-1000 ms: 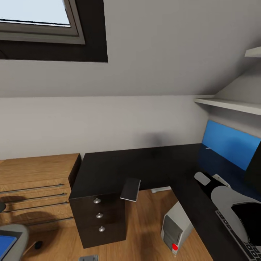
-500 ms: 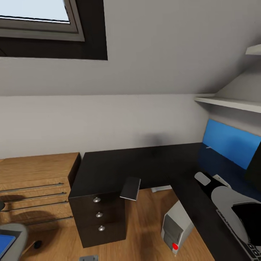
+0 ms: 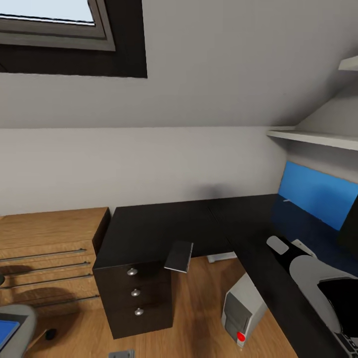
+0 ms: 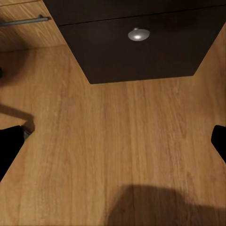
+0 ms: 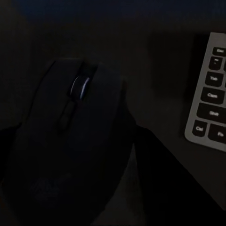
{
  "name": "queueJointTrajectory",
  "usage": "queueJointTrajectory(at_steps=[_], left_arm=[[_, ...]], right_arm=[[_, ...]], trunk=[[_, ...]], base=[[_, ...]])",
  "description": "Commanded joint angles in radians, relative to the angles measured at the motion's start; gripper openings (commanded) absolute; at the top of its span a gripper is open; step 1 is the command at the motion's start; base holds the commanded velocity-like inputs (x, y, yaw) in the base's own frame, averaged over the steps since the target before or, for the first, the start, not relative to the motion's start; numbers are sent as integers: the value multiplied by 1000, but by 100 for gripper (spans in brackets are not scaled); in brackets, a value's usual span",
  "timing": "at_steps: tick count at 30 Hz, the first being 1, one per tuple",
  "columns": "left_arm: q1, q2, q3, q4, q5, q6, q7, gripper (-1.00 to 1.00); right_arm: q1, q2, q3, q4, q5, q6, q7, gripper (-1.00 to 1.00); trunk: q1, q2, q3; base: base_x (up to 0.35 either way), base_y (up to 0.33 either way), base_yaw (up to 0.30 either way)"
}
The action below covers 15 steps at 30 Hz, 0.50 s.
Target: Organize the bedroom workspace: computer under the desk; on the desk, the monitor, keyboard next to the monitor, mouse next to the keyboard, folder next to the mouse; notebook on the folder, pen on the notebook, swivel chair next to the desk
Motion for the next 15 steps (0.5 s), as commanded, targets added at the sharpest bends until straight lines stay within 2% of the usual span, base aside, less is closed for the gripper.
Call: queueJointTrajectory(at_steps=[1, 15], left_arm=[[-1, 1, -9, -1, 10, -5, 6, 100], [-1, 1, -9, -1, 11, -5, 6, 100]], right_arm=[[-1, 0, 7, -1, -14, -9, -3, -100], [-1, 0, 8, 1, -14, -11, -3, -100]], trunk=[[4, -8, -4], [58, -106, -48]], base=[[0, 0, 0], [0, 0, -2]])
